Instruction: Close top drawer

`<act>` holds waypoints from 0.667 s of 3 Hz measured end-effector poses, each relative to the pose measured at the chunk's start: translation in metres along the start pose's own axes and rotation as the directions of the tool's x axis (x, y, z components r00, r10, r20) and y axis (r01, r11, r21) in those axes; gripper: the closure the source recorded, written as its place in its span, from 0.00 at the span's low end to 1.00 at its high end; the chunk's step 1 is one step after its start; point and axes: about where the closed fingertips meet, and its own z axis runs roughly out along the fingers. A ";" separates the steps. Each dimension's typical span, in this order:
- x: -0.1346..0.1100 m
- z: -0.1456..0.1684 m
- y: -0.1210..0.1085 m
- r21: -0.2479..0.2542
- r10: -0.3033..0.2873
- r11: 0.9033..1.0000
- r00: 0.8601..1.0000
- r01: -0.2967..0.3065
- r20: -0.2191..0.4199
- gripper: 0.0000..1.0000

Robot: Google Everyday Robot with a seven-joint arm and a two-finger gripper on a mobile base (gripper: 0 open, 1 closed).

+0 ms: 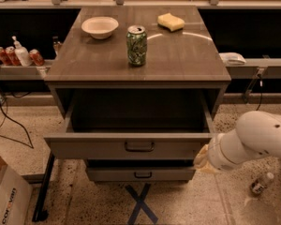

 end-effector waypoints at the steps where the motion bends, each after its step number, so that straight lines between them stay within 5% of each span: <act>1: -0.013 0.003 -0.038 0.065 -0.024 0.998 0.997 0.020 0.072 1.00; 2: -0.020 0.005 -0.059 0.095 -0.035 0.995 0.993 0.025 0.111 0.83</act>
Offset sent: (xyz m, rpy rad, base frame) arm 0.1468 0.0146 0.0308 0.2181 -0.2695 0.0113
